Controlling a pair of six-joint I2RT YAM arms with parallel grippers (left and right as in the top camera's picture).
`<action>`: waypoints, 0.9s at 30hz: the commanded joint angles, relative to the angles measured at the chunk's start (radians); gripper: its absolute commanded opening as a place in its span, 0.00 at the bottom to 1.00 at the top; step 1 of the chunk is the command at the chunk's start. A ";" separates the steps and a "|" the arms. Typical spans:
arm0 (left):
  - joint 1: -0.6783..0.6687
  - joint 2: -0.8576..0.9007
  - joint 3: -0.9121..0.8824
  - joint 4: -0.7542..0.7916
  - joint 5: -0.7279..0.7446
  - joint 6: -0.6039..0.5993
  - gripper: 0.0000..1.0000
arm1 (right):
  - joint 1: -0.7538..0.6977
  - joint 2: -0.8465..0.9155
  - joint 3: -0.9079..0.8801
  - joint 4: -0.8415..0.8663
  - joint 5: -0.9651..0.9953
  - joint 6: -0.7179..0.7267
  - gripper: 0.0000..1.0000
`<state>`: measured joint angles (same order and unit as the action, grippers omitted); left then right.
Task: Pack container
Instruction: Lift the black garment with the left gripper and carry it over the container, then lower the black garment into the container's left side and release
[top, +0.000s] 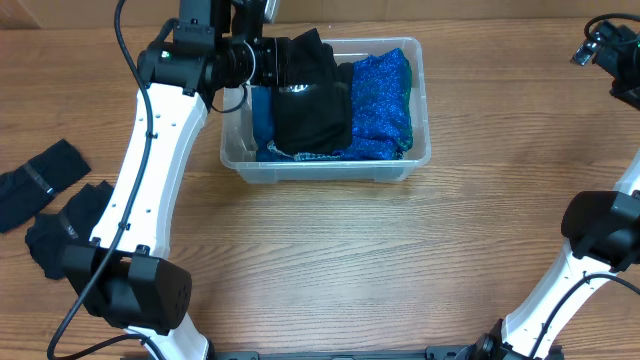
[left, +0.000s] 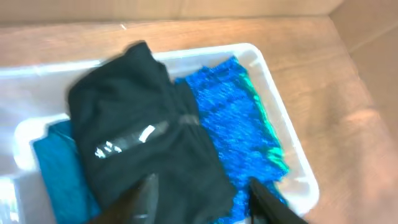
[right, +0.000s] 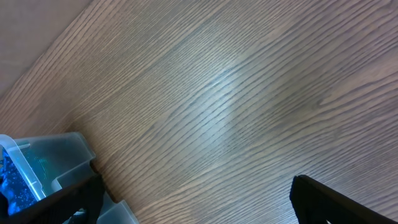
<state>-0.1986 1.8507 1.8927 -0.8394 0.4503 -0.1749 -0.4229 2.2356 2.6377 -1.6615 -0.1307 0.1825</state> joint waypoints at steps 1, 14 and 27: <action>-0.042 0.019 0.014 0.037 -0.119 0.022 0.29 | 0.002 -0.035 0.027 0.003 -0.001 0.001 1.00; -0.219 0.299 0.014 0.033 -0.117 0.065 0.12 | 0.002 -0.035 0.027 0.003 -0.001 0.001 1.00; -0.239 0.405 0.148 -0.076 -0.146 0.117 0.11 | 0.002 -0.035 0.027 0.003 -0.001 0.001 1.00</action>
<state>-0.4316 2.2223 1.9503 -0.8700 0.3279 -0.0929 -0.4229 2.2356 2.6377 -1.6611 -0.1307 0.1825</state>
